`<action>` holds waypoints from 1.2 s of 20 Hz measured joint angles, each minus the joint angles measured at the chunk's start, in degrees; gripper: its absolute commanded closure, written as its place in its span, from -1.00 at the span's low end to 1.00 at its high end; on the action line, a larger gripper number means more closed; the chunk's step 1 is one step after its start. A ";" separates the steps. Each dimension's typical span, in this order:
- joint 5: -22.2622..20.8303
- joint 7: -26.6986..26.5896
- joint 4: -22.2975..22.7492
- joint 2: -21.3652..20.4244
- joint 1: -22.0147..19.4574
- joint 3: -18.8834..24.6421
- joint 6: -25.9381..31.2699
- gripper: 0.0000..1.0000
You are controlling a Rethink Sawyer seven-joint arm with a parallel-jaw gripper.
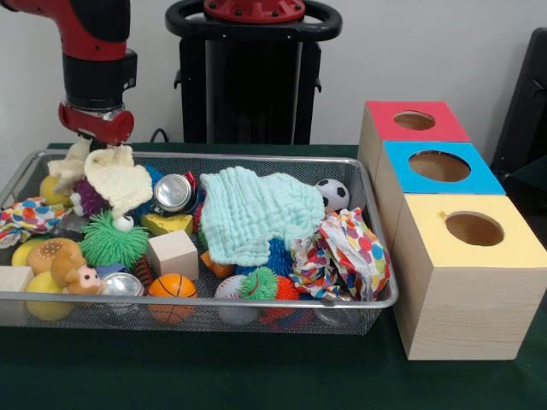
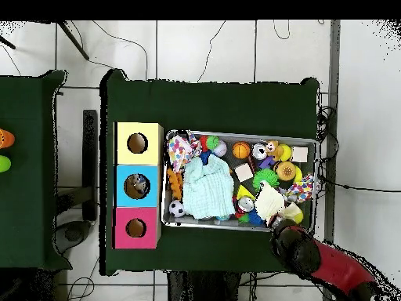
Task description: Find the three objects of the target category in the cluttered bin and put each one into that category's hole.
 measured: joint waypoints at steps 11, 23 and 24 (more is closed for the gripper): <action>-13.19 -0.01 -1.05 -2.07 -3.95 3.62 1.19 1.00; -13.42 -0.01 -1.26 -5.96 -6.77 7.36 8.29 1.00; -13.43 -0.01 -1.26 -6.29 -6.31 7.30 8.38 1.00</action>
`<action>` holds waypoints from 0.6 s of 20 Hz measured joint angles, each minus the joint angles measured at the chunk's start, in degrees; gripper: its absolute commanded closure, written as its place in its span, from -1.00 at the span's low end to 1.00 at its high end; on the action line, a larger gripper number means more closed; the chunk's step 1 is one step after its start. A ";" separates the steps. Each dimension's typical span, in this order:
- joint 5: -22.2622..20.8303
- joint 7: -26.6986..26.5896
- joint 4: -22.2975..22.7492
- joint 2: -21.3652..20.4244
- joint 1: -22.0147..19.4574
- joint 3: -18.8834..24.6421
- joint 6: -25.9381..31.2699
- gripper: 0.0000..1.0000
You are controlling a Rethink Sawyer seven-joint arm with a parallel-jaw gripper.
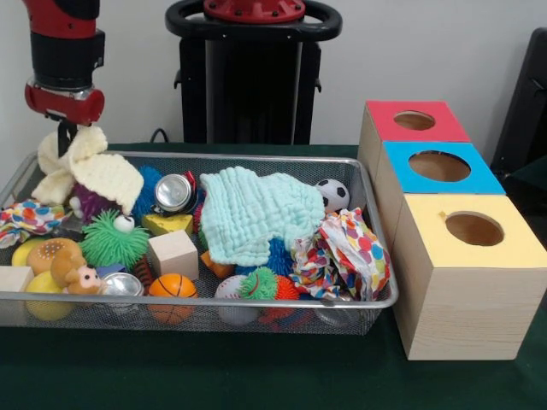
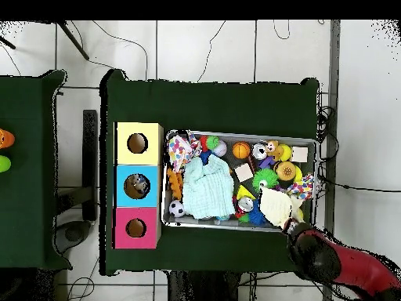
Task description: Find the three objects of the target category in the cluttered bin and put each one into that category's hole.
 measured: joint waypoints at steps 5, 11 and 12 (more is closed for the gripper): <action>0.00 0.00 0.02 -2.78 4.51 -0.13 1.62 1.00; 0.01 0.00 0.03 -4.59 9.77 -0.37 2.31 1.00; 0.00 0.00 0.03 -4.63 10.42 -0.46 2.31 1.00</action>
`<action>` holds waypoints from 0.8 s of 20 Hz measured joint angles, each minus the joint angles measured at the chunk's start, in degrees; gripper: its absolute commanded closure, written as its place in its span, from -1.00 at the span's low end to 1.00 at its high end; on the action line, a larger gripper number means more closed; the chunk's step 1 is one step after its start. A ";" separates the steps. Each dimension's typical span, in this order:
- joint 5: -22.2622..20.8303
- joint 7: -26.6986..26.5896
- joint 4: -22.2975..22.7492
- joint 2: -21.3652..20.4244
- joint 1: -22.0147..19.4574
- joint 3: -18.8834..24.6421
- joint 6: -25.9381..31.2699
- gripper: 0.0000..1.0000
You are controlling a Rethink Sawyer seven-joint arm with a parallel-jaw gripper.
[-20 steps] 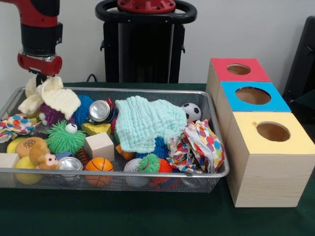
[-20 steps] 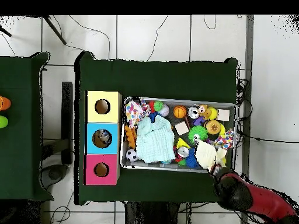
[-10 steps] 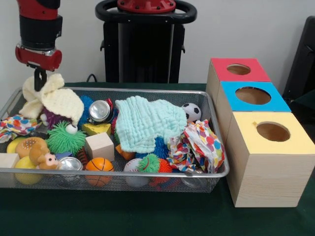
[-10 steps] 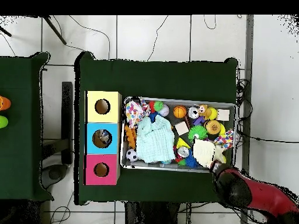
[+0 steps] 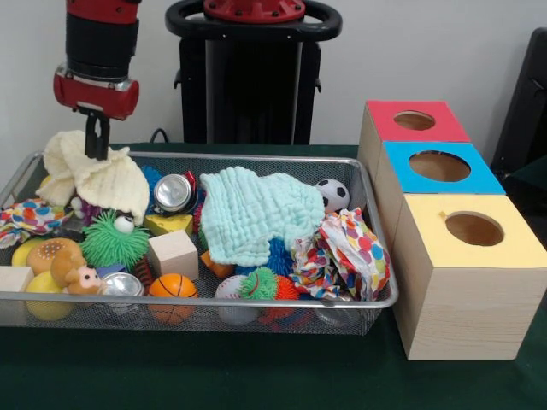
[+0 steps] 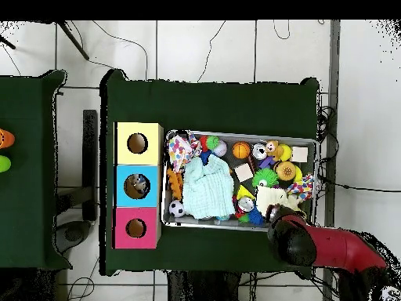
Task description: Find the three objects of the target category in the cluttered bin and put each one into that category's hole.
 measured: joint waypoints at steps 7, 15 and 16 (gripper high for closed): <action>0.94 0.00 0.00 -0.84 5.08 -1.98 0.83 1.00; 4.69 0.00 0.01 -3.73 14.11 -6.57 4.98 1.00; 5.18 0.00 -0.03 -4.14 15.52 -7.40 5.42 1.00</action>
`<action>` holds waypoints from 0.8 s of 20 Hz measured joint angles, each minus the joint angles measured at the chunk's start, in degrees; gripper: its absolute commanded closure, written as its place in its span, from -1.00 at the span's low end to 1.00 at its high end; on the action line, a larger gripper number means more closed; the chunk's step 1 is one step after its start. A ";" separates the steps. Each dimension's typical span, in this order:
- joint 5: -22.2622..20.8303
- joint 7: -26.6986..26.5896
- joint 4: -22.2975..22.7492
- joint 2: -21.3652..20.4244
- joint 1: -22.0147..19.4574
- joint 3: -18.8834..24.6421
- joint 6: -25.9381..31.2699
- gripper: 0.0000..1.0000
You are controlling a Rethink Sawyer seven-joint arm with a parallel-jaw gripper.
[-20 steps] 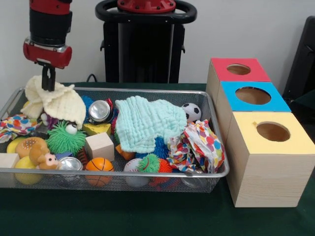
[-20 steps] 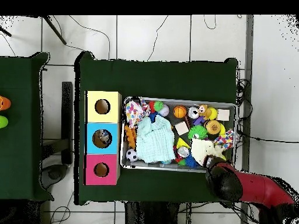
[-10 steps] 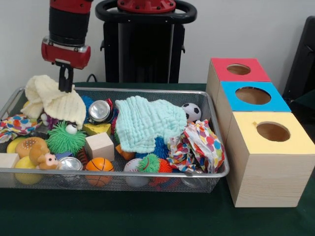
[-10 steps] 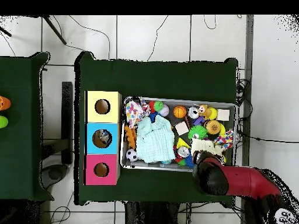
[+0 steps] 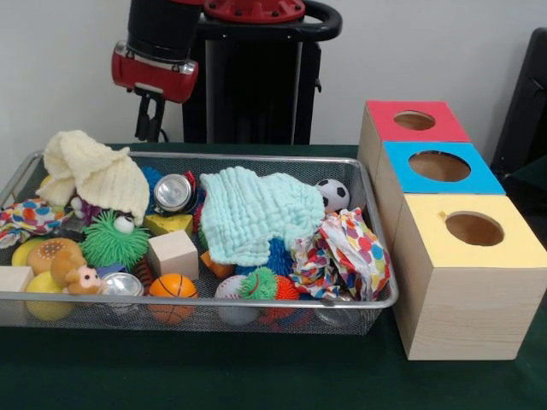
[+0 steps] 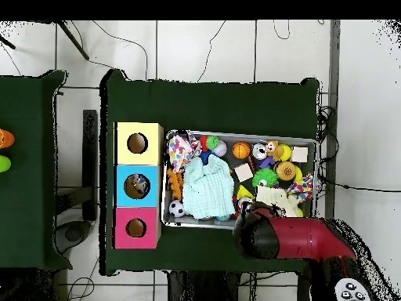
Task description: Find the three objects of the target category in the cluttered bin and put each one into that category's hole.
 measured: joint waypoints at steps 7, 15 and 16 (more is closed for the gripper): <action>0.36 0.01 -1.16 0.45 6.13 -5.01 0.14 1.00; 0.99 0.02 -4.68 4.89 13.93 -12.55 0.13 1.00; 1.22 0.02 -5.00 5.43 14.55 -13.21 0.13 1.00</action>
